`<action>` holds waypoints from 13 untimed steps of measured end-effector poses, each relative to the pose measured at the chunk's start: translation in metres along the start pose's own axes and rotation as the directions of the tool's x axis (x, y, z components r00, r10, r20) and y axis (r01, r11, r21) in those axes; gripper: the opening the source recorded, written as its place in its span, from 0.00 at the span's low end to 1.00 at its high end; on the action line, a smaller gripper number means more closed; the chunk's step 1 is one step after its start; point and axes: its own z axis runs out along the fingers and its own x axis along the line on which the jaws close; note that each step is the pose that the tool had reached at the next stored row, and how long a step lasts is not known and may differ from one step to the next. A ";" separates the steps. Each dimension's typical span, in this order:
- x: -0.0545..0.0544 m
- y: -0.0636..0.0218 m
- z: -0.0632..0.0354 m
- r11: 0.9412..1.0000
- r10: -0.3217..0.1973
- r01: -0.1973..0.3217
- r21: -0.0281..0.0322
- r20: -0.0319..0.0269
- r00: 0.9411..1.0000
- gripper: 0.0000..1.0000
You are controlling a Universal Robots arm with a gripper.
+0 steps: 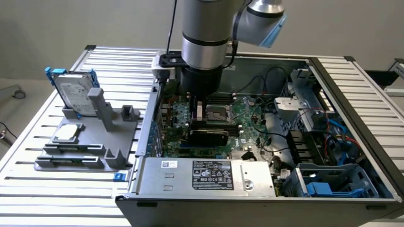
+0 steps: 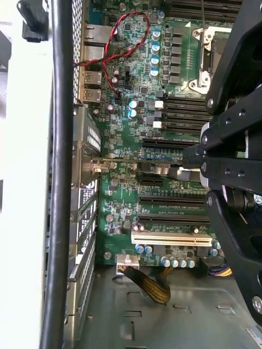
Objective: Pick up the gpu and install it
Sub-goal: 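Press down on the gpu until it lock into place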
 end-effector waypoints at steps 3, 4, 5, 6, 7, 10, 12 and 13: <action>0.000 -0.0001 0.0022 1.000 0.000 0.000 0.000 0.000 1.000 0.11; 0.000 -0.0001 0.0025 1.000 0.000 0.000 0.000 -0.001 1.000 0.11; 0.000 -0.0001 0.0025 1.000 0.000 0.000 0.000 -0.001 1.000 0.11; 0.000 -0.0001 0.0024 1.000 0.000 0.000 0.000 0.000 1.000 0.11; 0.000 0.0000 0.0013 1.000 0.000 0.000 0.001 0.001 1.000 0.11; 0.000 0.0016 -0.0106 1.000 0.000 0.000 0.000 0.000 1.000 0.11; 0.000 0.0036 -0.0160 1.000 0.000 0.000 0.000 0.000 1.000 0.11; 0.000 0.0048 -0.0175 1.000 0.000 0.000 0.000 0.000 1.000 0.11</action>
